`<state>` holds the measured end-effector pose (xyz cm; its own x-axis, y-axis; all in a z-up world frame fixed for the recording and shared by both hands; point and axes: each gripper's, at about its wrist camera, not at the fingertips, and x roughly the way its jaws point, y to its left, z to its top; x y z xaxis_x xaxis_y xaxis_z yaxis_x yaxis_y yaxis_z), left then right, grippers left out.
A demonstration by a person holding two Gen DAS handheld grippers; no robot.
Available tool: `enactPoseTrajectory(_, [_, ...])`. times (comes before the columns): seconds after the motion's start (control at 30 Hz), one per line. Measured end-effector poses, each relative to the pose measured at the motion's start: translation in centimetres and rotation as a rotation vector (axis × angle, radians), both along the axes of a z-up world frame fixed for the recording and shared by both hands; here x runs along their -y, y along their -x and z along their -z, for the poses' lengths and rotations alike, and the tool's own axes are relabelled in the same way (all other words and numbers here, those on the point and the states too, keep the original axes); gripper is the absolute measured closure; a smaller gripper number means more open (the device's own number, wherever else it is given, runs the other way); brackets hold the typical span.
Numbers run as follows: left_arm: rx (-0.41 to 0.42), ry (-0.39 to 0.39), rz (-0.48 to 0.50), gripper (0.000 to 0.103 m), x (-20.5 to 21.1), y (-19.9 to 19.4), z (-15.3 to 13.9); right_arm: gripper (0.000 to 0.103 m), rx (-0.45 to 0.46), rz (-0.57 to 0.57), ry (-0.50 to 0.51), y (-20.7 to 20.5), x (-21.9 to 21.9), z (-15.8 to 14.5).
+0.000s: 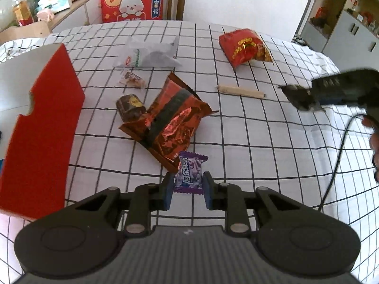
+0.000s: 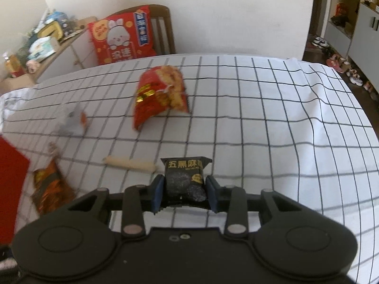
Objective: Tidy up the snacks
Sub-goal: 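Grasp the purple candy with the left tool while the right tool grasps the black snack pack, then carry the purple candy and black pack into the red box and open both tools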
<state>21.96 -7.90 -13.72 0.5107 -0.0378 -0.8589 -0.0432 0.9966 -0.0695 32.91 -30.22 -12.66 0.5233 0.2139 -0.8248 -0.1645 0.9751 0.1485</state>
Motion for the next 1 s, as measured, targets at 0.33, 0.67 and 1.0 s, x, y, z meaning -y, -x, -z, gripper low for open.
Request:
enactPoseTrajectory(0.33, [0.027, 0.032, -0.016, 0.078, -1.6, 2.5, -2.9, 0.067, 0.012, -0.077, -0.071, 6.0, -2.2, -3.6])
enactPoseTrajectory(0.67, [0.067, 0.038, -0.032, 0.078, -4.4, 5.5, -5.5, 0.067, 0.028, -0.179, -0.106, 10.7, -6.0, -6.3])
enactPoseTrajectory(1.0, [0.123, 0.057, -0.098, 0.078, -8.7, 7.9, -8.6, 0.067, 0.067, -0.264, -0.138, 13.0, -11.0, -9.0])
